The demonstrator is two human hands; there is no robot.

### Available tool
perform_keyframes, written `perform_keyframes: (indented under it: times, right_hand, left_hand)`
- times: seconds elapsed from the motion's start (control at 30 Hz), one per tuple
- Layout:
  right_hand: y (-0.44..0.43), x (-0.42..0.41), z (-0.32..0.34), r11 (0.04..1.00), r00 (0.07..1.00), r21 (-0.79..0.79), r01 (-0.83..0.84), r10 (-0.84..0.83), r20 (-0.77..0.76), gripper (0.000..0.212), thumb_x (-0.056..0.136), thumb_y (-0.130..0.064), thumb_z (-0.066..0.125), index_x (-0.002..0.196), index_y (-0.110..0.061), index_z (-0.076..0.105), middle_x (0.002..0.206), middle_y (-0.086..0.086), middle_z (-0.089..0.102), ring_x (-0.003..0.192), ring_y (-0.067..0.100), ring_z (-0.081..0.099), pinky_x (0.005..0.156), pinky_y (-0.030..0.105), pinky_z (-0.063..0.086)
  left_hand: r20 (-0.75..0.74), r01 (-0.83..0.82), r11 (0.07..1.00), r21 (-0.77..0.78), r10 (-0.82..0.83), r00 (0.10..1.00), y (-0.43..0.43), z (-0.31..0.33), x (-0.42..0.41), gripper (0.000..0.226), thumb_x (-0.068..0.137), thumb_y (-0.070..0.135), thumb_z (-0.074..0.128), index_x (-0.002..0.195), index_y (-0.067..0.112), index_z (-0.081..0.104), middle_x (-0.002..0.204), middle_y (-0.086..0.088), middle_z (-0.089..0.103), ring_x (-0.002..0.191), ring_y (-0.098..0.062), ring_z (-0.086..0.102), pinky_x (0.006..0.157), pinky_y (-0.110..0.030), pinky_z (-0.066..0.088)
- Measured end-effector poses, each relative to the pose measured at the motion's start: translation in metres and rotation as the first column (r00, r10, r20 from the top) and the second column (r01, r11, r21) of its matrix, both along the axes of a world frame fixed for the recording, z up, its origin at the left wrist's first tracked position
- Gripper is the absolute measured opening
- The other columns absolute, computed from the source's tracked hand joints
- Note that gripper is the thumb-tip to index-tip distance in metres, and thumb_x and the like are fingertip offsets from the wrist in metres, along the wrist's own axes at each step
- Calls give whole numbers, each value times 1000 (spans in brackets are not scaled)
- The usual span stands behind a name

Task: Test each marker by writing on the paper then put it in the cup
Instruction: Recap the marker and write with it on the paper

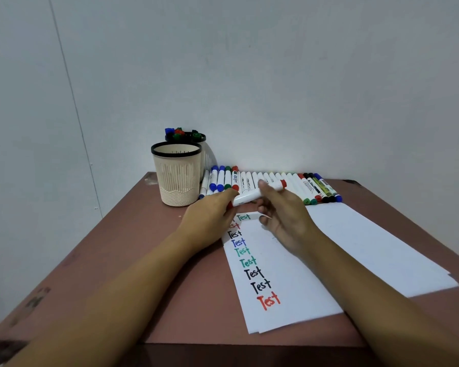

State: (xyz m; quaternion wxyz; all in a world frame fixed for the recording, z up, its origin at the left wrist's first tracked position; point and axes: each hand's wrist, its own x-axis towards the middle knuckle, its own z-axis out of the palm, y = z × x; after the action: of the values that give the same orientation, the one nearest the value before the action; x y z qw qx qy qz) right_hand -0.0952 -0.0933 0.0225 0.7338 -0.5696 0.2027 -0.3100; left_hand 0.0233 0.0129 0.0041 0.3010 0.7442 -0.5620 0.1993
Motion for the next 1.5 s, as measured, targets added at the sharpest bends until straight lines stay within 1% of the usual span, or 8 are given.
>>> perform_keyframes:
  times: [0.17, 0.47, 0.7, 0.9, 1.03, 1.17, 1.3, 1.5]
  right_hand:
    - [4, 4, -4, 996, 1000, -87, 3, -3, -6, 16, 90, -23, 63, 83, -9, 65, 66, 3, 52, 57, 6, 46, 51, 18, 36]
    - [0, 6, -5, 992, 1000, -123, -9, 13, 26, 16, 91, -23, 61, 80, -12, 61, 64, 2, 48, 76, 19, 46, 54, 18, 37]
    - [-4, 5, -5, 983, 997, -177, -37, 49, 62, 13, 93, -22, 58, 85, -12, 60, 63, 2, 47, 66, 13, 45, 59, 21, 38]
    - [-4, 6, -5, 968, 997, -249, -28, 45, 61, 13, 94, -22, 57, 85, -13, 61, 64, 1, 50, 62, 12, 46, 60, 23, 41]
    - [-4, 5, -6, 938, 999, -346, 9, 2, 34, 17, 93, -24, 58, 81, -14, 62, 56, -6, 55, 60, 10, 48, 61, 26, 41]
    - [-2, 5, -7, 912, 1000, -411, -1, 3, 6, 17, 95, -24, 56, 82, -14, 62, 52, -11, 58, 53, 1, 52, 59, 22, 40]
    - [-3, 6, -7, 929, 1000, -371, -16, 24, 16, 19, 94, -25, 56, 79, -15, 62, 58, -5, 55, 57, 6, 49, 64, 26, 42]
    - [-5, 5, -5, 928, 997, -369, -49, 68, 38, 18, 94, -25, 56, 83, -13, 63, 62, -2, 52, 61, 10, 48, 66, 27, 43]
  left_hand:
    - [-30, 35, 999, -22, -36, 999, -1, -1, -1, 29, 94, 38, 48, 107, 14, 58, 76, 10, 52, 65, -10, 47, 57, -25, 33]
    - [-299, 128, 990, -61, -141, 944, 1, 4, -6, 29, 94, 32, 52, 116, 15, 61, 65, 7, 54, 57, -9, 48, 56, -29, 38]
    - [-505, 223, 959, -175, -282, 816, -2, 6, -8, 30, 86, 38, 57, 100, 14, 69, 72, -20, 60, 58, -12, 45, 57, -30, 35]
    - [-505, 241, 952, -189, -305, 807, -1, 7, -7, 20, 90, 26, 59, 99, 11, 69, 71, -22, 58, 57, -10, 42, 55, -25, 33]
    - [-264, 134, 991, -2, -130, 956, 0, 6, -3, 26, 94, 33, 50, 95, 9, 60, 64, 1, 53, 54, -10, 45, 53, -27, 37]
    - [-128, 123, 989, 81, -112, 985, 2, 8, -3, 25, 96, 27, 45, 99, 4, 55, 77, -7, 61, 62, -20, 52, 60, -39, 44]
    - [-248, 165, 985, 45, -149, 957, 2, 8, -5, 27, 96, 29, 47, 94, 3, 53, 61, 5, 45, 52, -11, 40, 53, -29, 32]
    - [-449, 240, 966, -94, -256, 856, 0, 9, -5, 44, 83, 46, 49, 89, 4, 61, 59, 4, 43, 52, -6, 35, 51, -24, 29]
